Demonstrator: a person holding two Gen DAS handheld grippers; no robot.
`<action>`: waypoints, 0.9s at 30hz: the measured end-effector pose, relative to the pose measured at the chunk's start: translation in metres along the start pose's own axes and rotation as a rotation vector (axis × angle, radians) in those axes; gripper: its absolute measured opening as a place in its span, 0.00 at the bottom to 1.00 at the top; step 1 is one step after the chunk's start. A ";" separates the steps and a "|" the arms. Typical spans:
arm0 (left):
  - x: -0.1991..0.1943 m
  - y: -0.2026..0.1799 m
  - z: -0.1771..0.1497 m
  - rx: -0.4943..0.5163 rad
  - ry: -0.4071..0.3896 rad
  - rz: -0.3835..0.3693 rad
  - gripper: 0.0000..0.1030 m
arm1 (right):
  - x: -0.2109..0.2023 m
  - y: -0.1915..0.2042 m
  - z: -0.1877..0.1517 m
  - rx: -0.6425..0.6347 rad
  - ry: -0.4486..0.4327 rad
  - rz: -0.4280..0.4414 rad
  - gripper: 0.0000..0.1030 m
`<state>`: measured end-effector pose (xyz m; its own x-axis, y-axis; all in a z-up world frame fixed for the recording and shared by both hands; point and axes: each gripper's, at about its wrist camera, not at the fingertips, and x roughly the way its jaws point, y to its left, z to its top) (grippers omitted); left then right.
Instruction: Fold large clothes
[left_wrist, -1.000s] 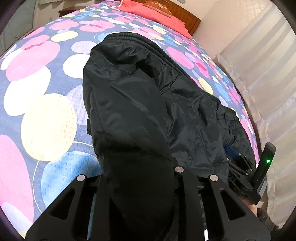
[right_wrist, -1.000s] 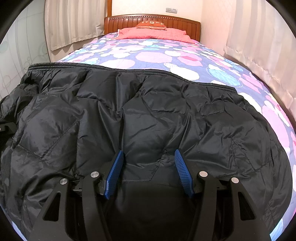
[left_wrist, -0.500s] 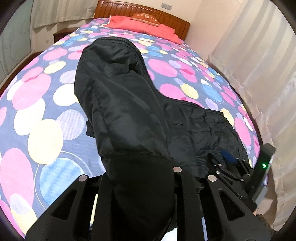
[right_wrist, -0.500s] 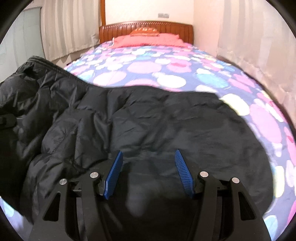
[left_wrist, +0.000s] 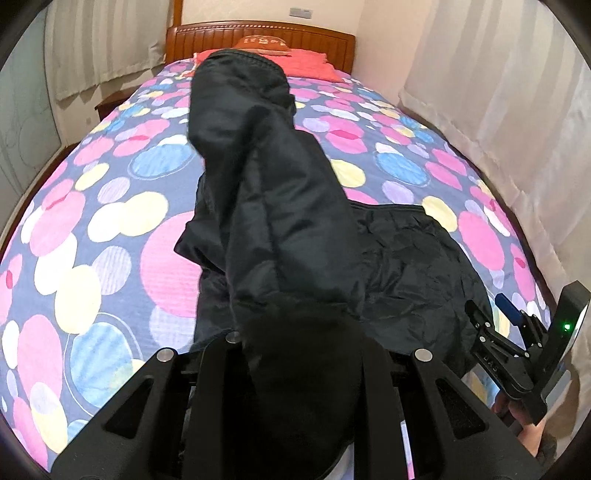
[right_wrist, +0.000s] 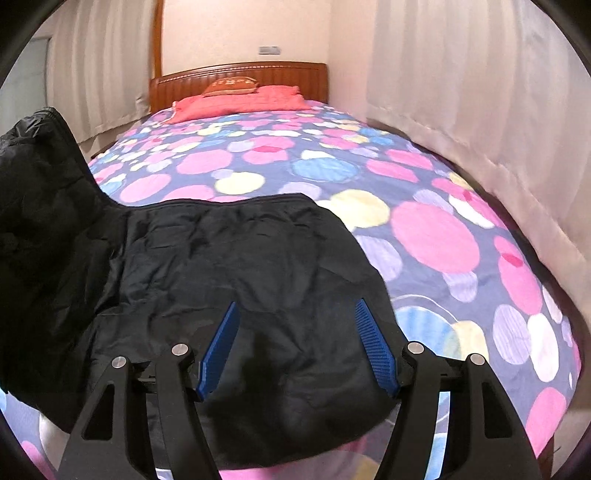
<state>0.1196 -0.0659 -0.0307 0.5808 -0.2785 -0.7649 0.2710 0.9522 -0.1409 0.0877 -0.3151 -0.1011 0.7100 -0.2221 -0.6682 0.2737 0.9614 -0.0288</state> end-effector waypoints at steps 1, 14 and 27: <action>0.001 -0.011 0.001 0.010 -0.002 0.007 0.17 | 0.001 -0.006 -0.002 0.014 0.002 0.000 0.63; 0.026 -0.102 -0.014 0.128 -0.004 0.074 0.17 | -0.001 -0.054 -0.033 0.098 0.015 -0.033 0.63; 0.067 -0.145 -0.030 0.164 0.050 0.064 0.17 | 0.005 -0.065 -0.055 0.079 0.049 -0.101 0.63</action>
<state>0.0962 -0.2184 -0.0805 0.5631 -0.2076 -0.7999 0.3583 0.9335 0.0100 0.0377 -0.3700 -0.1433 0.6443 -0.3076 -0.7002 0.3941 0.9182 -0.0406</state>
